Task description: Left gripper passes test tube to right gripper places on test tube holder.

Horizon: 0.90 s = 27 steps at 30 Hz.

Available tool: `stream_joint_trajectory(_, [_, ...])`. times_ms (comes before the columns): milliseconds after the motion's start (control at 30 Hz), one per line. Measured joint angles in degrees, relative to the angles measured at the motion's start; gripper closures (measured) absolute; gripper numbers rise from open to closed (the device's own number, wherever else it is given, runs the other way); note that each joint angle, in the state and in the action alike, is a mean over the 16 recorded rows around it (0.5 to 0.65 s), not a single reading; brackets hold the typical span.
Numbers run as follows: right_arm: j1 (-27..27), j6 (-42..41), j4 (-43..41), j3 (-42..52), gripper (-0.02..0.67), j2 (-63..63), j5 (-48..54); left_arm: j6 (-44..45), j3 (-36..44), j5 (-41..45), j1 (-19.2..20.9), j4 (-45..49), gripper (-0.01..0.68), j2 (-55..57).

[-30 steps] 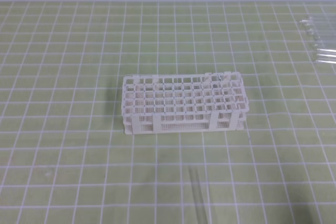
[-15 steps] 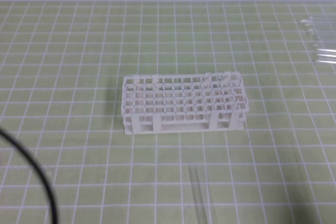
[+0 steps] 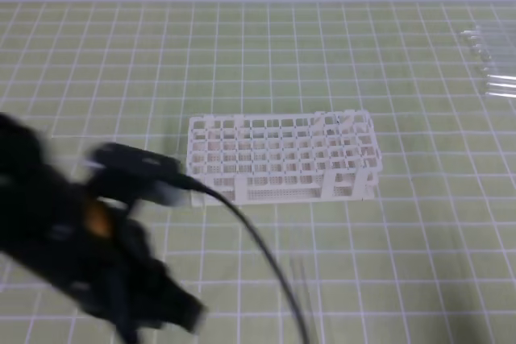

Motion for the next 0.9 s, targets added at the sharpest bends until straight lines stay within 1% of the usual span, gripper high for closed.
stream_joint_trajectory(100, [0.0, 0.0, 0.0, 0.0, 0.651, 0.0, 0.0, -4.4, -2.6, -1.4, -7.7, 2.9, 0.673, 6.4])
stream_joint_trajectory(167, [0.0, 0.0, 0.0, 0.0, 0.651, 0.0, 0.0, -7.1, -4.6, -2.2, -12.1, 4.4, 0.673, 10.5])
stream_joint_trajectory(233, [0.0, 0.0, 0.0, 0.0, 0.651, 0.0, 0.0, -9.2, -6.7, -2.7, -15.4, 5.4, 0.673, 14.5])
stream_joint_trajectory(333, [0.0, 0.1, 0.0, 0.0, 0.651, 0.0, 0.0, -11.5, -9.8, -3.1, -18.4, 6.1, 0.673, 19.9])
stream_joint_trajectory(433, [0.0, 0.1, 0.0, 0.0, 0.651, 0.0, 0.0, -13.3, -12.4, -2.9, -19.7, 5.9, 0.672, 24.3])
stream_joint_trajectory(567, [0.0, 0.1, 0.0, 0.0, 0.651, 0.0, 0.0, -16.3, -15.0, -2.4, -20.1, 5.1, 0.667, 28.6])
stream_joint_trajectory(700, [0.0, 0.1, 0.0, 0.0, 0.651, 0.0, 0.0, -20.3, -16.1, -2.8, -20.1, 4.5, 0.659, 31.0])
stream_joint_trajectory(900, [0.0, 0.1, 0.0, 0.0, 0.651, 0.0, 0.0, -26.9, -16.5, -6.2, -20.0, 2.8, 0.646, 32.2])
